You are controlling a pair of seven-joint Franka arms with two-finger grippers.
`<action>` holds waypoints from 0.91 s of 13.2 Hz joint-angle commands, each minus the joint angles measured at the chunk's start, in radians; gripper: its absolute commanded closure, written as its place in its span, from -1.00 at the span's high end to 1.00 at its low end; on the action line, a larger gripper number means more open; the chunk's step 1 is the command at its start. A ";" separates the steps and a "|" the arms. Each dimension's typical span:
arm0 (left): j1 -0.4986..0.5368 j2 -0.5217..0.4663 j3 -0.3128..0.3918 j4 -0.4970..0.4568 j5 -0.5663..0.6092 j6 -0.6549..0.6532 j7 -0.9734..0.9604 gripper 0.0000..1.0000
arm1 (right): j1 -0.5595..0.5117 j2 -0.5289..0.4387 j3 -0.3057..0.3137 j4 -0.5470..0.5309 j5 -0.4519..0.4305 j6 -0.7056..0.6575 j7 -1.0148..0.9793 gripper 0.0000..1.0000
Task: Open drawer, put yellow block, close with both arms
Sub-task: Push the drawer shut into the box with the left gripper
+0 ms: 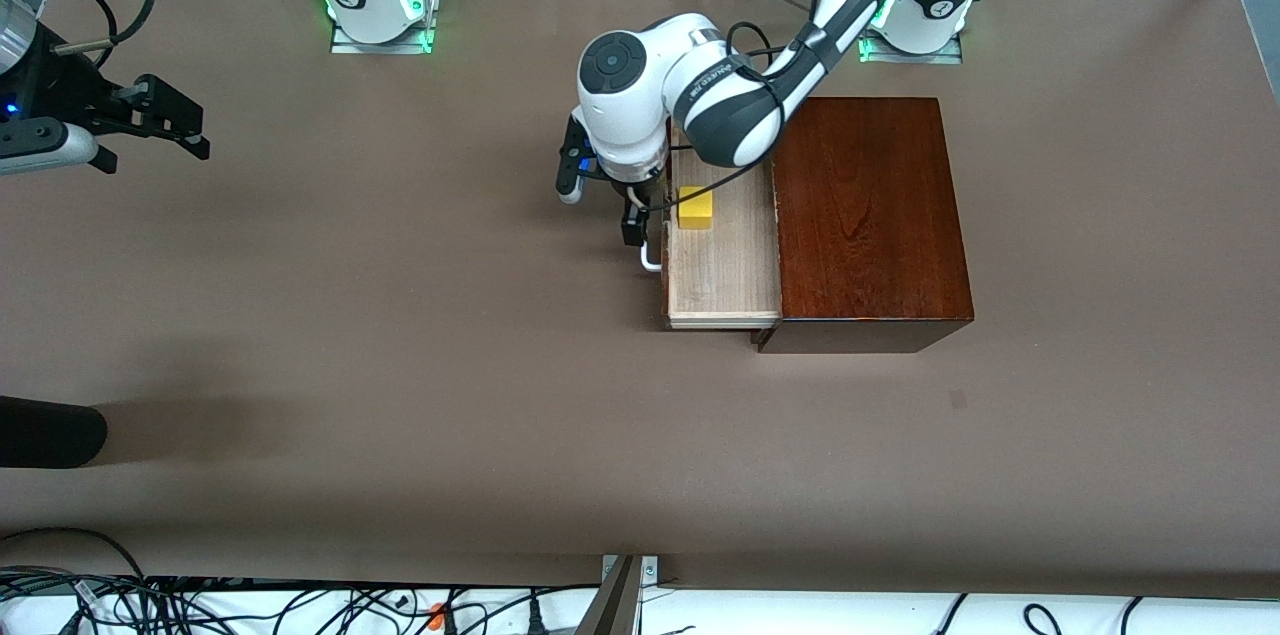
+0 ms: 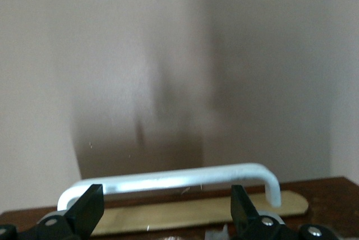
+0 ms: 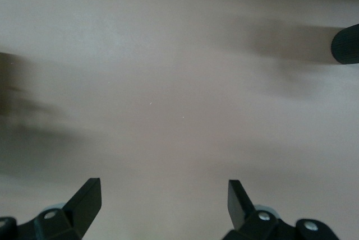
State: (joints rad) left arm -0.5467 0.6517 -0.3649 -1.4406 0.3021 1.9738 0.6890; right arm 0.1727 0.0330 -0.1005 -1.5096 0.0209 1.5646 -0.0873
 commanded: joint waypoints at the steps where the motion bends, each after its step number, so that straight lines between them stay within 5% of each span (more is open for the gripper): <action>1: 0.005 -0.024 0.000 -0.003 0.023 -0.065 0.018 1.00 | -0.007 -0.001 -0.010 0.015 -0.013 0.000 0.014 1.00; 12: 0.112 -0.056 0.006 -0.014 0.026 -0.220 0.024 1.00 | 0.013 0.038 0.001 0.017 -0.013 0.008 0.017 1.00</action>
State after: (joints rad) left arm -0.4833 0.6463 -0.3613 -1.4208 0.3018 1.7913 0.6791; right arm 0.1843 0.0663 -0.1028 -1.5086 0.0205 1.5723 -0.0852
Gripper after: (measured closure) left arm 0.000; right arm 0.000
